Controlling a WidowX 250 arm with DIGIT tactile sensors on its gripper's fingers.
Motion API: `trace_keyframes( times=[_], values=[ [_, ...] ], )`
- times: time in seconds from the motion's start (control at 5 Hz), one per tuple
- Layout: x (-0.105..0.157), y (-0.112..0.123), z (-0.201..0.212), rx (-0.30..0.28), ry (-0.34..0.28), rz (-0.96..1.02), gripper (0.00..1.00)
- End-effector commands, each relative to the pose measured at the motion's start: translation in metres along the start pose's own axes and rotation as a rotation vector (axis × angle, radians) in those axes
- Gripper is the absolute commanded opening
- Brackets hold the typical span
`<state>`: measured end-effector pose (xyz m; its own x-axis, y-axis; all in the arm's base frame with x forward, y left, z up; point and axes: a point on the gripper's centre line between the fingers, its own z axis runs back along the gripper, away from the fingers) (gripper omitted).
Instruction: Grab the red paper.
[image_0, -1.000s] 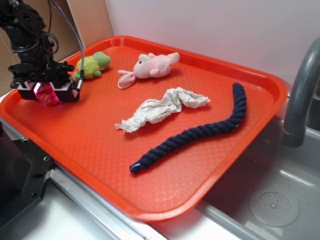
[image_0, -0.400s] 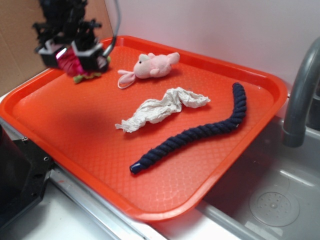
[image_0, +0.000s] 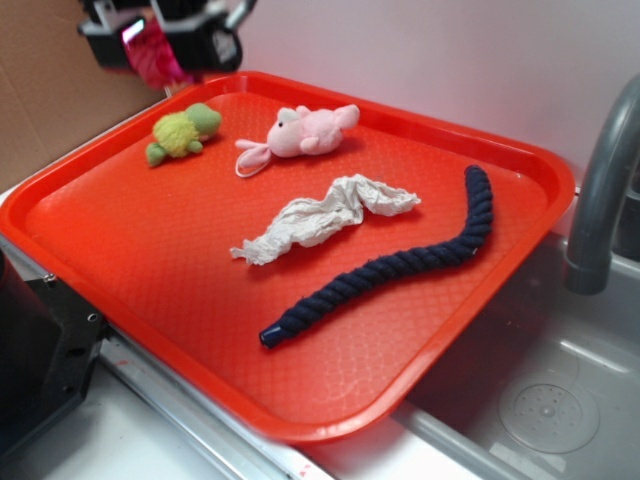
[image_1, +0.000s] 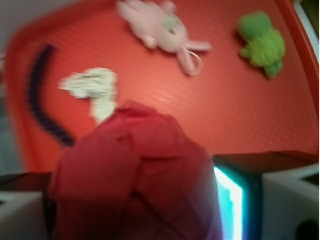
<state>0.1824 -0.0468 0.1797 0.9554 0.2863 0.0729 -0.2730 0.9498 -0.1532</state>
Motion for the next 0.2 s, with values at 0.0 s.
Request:
trace_keyframes(
  times=[0.0],
  values=[
    [-0.0209,0.0064,0.0222,-0.113,-0.047,-0.035,0.0]
  ],
)
